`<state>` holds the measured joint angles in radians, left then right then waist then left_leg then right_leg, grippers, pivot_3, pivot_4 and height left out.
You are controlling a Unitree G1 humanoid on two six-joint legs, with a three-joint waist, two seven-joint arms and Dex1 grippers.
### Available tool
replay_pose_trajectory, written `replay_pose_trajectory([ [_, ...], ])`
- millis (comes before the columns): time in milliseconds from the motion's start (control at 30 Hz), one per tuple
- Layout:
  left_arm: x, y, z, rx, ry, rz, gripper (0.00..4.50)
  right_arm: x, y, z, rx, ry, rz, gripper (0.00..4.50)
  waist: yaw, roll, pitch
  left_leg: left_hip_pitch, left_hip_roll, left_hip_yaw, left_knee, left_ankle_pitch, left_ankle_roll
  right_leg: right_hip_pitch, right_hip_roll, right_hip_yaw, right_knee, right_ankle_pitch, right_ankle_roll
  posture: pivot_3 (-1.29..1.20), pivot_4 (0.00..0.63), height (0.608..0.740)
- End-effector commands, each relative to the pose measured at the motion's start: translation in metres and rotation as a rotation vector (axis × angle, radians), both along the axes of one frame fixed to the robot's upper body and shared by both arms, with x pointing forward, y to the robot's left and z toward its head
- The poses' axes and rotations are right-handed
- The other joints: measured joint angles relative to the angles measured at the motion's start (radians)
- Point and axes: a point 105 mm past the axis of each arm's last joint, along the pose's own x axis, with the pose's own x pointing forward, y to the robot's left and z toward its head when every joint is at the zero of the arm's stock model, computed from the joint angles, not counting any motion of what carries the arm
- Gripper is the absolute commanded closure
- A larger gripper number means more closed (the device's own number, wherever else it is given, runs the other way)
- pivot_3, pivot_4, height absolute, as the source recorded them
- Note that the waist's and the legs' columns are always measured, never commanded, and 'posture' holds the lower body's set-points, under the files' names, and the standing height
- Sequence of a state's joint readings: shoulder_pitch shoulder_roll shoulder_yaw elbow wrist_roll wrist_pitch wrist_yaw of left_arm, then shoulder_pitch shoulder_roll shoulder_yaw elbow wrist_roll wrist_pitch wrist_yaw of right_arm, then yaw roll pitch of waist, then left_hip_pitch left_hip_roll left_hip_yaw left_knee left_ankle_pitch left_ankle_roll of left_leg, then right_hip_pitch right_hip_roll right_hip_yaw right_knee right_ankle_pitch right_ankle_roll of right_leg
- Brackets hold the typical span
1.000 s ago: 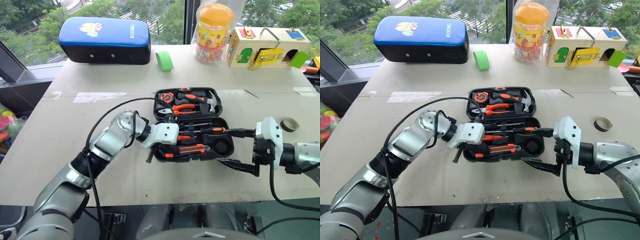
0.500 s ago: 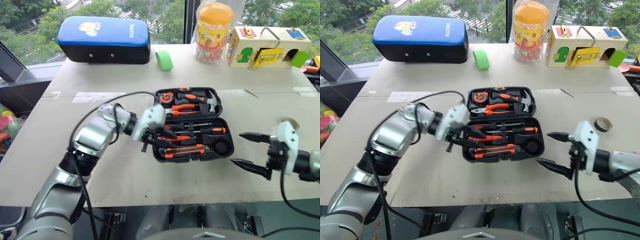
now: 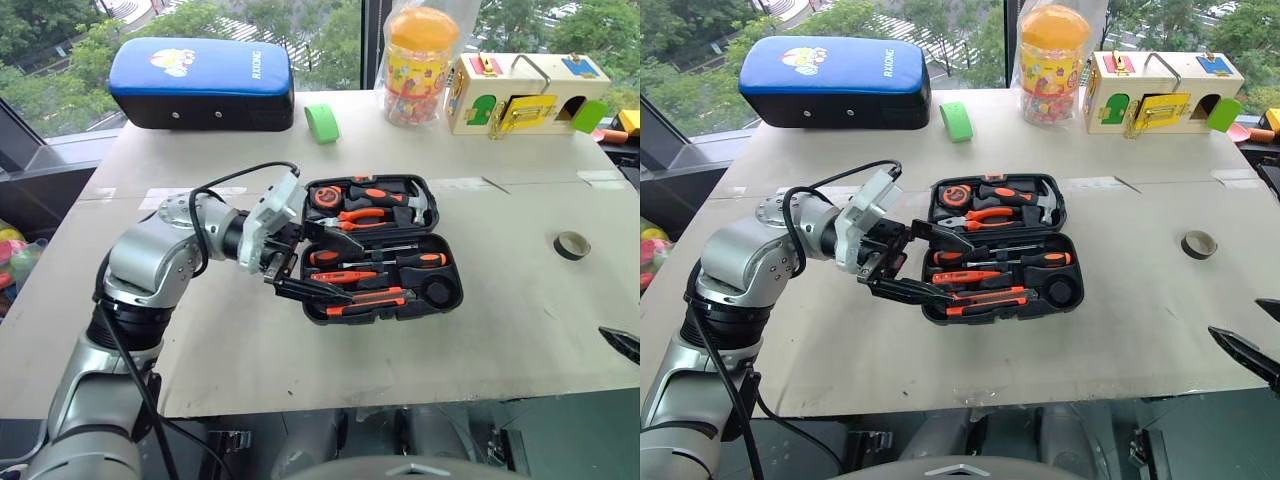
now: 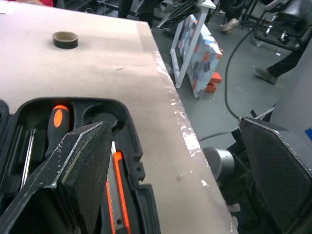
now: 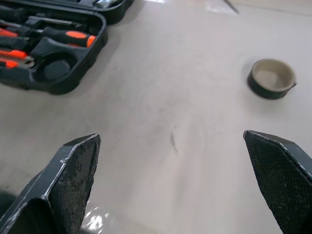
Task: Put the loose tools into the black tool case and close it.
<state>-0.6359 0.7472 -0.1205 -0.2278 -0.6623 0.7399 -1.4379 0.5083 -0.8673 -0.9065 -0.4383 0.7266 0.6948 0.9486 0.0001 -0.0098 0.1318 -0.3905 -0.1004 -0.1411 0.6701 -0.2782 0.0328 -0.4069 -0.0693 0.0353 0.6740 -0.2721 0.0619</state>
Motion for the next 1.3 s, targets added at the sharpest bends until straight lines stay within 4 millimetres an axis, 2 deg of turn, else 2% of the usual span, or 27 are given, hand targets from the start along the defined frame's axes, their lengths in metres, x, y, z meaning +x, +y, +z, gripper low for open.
replay_pose_trajectory([
  [33,-0.007,-0.003,0.011,-0.006,-0.077,-0.014,0.08,0.031,-0.001,-0.004,-0.043,-0.001,0.028,0.0,-0.001,0.0,0.0,0.0,0.0,0.0,0.0,0.0,0.0,0.0,0.0,0.0,0.0,0.0,0.0,0.0,0.15,0.735],
  [267,-0.009,-0.009,0.006,0.023,-0.127,0.01,0.08,0.112,-0.013,-0.022,-0.153,0.006,-0.008,0.0,-0.011,0.003,0.003,-0.001,0.001,-0.001,-0.001,0.0,-0.001,-0.001,0.0,-0.002,-0.002,0.0,0.0,0.0,0.15,0.735],
  [367,-0.008,-0.009,0.007,0.025,-0.135,0.023,0.08,0.136,-0.022,-0.027,-0.178,0.027,-0.05,0.0,-0.009,0.004,0.004,-0.004,0.001,0.0,-0.001,0.0,0.0,-0.003,0.0,-0.001,-0.002,0.0,0.0,0.0,0.15,0.735],
  [433,-0.009,-0.007,0.008,0.03,-0.139,0.033,0.0,0.145,-0.025,-0.031,-0.189,0.037,-0.064,0.52,-0.009,0.003,0.004,-0.006,0.001,0.0,-0.001,0.0,0.0,-0.005,0.0,-0.002,-0.002,0.0,0.0,0.0,0.15,0.735],
  [467,-0.009,-0.006,0.008,0.032,-0.142,0.043,0.0,0.149,-0.027,-0.033,-0.198,0.046,-0.068,0.73,-0.01,0.004,0.004,-0.006,0.001,0.0,-0.001,0.0,-0.001,-0.005,0.0,-0.002,-0.003,0.0,0.0,0.0,0.15,0.735],
  [567,-0.011,-0.003,0.007,0.042,-0.147,0.06,0.0,0.154,-0.029,-0.042,-0.225,0.075,-0.077,2.06,-0.012,0.004,0.004,-0.006,0.001,0.0,-0.002,0.0,0.0,-0.005,0.0,-0.001,-0.003,0.0,0.0,0.0,0.15,0.735],
  [900,-0.011,-0.002,0.005,0.054,-0.164,0.079,0.0,0.166,-0.021,-0.057,-0.236,0.098,-0.061,2.06,-0.014,0.004,0.004,-0.006,0.0,0.0,0.0,0.0,-0.001,-0.006,0.0,-0.001,-0.001,0.0,0.0,0.0,0.15,0.735],
  [1000,-0.01,-0.002,0.004,0.06,-0.167,0.077,0.0,0.171,-0.022,-0.059,-0.229,0.086,-0.08,2.8,-0.018,0.004,0.004,-0.006,0.0,0.0,0.0,0.0,-0.001,-0.006,0.0,0.0,-0.001,0.0,0.0,0.0,0.15,0.735],
  [1100,-0.01,-0.002,0.003,0.062,-0.168,0.077,0.0,0.172,-0.025,-0.056,-0.228,0.081,-0.084,4.12,-0.017,0.004,0.004,-0.005,0.0,0.002,0.0,0.0,-0.001,-0.005,0.001,0.002,0.0,0.0,0.0,0.0,0.15,0.735],
  [1133,-0.01,-0.002,0.003,0.062,-0.169,0.077,0.0,0.171,-0.026,-0.056,-0.227,0.081,-0.085,4.43,-0.016,0.004,0.004,-0.005,0.0,0.002,0.0,0.0,-0.001,-0.006,0.001,0.002,0.001,0.0,0.0,0.0,0.15,0.735],
  [1300,-0.01,-0.001,0.0,0.068,-0.167,0.072,0.0,0.168,-0.022,-0.047,-0.208,0.074,-0.016,4.43,-0.014,0.004,0.004,-0.005,0.0,0.002,0.0,0.0,-0.001,-0.006,0.0,0.002,0.0,0.0,0.0,0.0,0.15,0.735],
])
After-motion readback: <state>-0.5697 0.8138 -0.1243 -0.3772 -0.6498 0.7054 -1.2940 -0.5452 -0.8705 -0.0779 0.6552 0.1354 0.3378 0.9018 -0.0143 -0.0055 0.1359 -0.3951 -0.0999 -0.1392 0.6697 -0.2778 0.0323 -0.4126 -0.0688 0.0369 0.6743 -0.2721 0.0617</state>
